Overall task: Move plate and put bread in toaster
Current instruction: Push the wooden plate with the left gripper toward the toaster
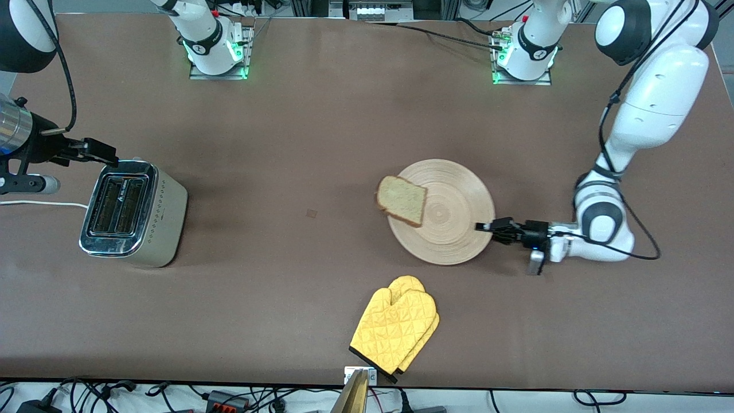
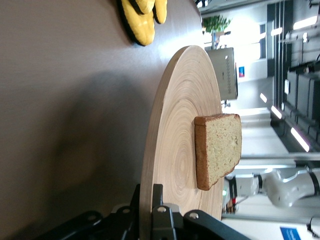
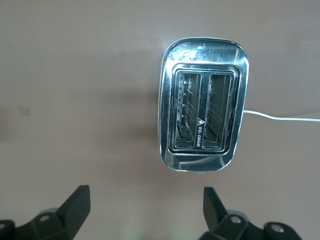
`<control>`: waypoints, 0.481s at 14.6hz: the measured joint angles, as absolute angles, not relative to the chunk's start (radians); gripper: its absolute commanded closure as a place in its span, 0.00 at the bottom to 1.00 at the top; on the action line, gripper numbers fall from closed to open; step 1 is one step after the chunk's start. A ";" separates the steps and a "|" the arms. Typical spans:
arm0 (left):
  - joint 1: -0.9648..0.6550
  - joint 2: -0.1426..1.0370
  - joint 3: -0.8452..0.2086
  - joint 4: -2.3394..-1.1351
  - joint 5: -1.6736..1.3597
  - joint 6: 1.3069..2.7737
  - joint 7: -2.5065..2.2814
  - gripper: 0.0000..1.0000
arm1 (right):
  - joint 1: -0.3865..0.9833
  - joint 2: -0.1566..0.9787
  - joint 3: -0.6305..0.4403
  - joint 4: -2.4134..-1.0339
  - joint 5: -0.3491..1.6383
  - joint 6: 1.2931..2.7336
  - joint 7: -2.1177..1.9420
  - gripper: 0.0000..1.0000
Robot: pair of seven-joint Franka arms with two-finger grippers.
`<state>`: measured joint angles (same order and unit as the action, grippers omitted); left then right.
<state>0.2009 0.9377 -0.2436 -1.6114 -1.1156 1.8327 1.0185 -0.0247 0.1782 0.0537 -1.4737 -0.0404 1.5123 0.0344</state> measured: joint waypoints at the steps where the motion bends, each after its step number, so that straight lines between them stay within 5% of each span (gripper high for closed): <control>1: 0.193 0.938 -0.275 -1.631 -1.134 1.885 1.018 0.99 | -0.024 0.178 0.054 -1.474 -0.040 1.512 0.034 0.00; 7: 0.128 0.937 -0.411 -1.705 -1.305 2.177 1.018 0.99 | -0.024 0.178 0.055 -1.473 -0.040 1.490 0.037 0.00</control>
